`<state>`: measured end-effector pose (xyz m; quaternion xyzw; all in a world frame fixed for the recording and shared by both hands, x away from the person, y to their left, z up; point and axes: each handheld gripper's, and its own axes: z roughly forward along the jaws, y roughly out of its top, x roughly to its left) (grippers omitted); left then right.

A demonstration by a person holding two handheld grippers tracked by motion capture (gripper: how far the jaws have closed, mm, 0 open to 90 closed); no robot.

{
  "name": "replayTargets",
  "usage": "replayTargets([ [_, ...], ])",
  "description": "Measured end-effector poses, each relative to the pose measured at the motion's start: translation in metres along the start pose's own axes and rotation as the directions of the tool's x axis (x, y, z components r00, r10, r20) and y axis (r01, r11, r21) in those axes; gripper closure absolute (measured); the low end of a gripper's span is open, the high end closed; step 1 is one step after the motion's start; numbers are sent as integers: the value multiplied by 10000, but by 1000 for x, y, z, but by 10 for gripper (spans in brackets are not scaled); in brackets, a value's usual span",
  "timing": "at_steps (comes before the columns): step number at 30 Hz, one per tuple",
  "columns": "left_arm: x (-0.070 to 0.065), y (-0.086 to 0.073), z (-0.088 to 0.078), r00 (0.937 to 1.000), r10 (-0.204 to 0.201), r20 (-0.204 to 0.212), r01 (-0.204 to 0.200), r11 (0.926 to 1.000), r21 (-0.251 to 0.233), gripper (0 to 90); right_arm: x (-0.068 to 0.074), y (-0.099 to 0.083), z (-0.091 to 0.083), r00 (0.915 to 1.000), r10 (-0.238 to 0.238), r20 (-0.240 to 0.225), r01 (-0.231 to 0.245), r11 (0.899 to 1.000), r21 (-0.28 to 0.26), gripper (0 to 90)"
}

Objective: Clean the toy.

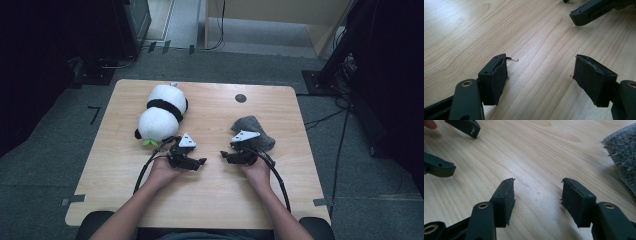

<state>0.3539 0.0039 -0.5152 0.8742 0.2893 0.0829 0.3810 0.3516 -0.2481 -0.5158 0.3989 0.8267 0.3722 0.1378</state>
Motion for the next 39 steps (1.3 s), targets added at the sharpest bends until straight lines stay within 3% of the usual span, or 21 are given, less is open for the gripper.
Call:
replayTargets([
  [4, -1, -1, 2, 10000, 77, 26, -77, 9998, -198, 269, 3, -1, 3, 9989, -396, 248, 399, 9991, -134, 383],
  [10, -1, -1, 2, 10000, 0, -35, 0, 9997, -235, 272, 2, -2, 7, 9990, -313, 307, 326, 9986, -413, 332],
  [39, -3, -1, 2, 9997, 175, -183, -178, 9997, -175, 269, 2, -1, 9, 9986, -512, 165, 516, 9983, -253, 223],
])
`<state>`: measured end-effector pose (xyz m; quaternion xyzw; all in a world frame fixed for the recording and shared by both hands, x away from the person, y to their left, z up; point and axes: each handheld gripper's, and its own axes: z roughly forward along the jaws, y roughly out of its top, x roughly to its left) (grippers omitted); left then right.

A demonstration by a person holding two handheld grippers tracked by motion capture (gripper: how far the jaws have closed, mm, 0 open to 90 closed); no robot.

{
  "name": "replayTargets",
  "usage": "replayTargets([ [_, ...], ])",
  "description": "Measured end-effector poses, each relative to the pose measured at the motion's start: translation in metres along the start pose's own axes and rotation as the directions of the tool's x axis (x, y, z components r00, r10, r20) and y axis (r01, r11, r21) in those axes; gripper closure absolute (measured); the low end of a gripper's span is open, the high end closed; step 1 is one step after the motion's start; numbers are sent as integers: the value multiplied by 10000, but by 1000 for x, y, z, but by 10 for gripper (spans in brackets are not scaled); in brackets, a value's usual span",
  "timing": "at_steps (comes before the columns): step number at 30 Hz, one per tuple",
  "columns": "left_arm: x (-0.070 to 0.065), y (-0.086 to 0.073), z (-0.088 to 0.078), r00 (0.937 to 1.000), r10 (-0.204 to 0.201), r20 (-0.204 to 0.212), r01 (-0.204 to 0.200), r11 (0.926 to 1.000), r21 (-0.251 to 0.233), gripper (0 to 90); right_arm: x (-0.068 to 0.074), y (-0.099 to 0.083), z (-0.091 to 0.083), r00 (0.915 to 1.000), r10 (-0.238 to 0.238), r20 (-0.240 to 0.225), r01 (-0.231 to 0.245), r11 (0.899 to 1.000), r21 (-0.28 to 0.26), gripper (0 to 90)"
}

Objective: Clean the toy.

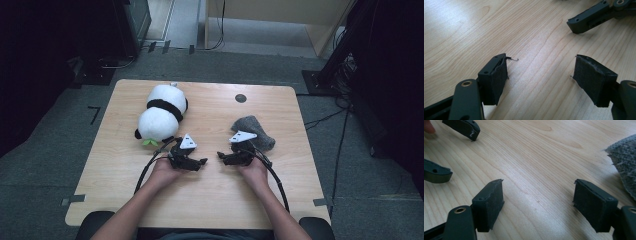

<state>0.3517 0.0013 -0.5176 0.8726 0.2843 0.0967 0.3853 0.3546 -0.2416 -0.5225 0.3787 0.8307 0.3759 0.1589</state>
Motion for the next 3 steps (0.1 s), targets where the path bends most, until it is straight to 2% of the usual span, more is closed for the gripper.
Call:
replayTargets([
  [3, 0, 0, 0, 10000, 57, -31, -57, 10000, 15, 269, 0, 0, 0, 10000, -6, -26, 6, 10000, 37, 204],
])
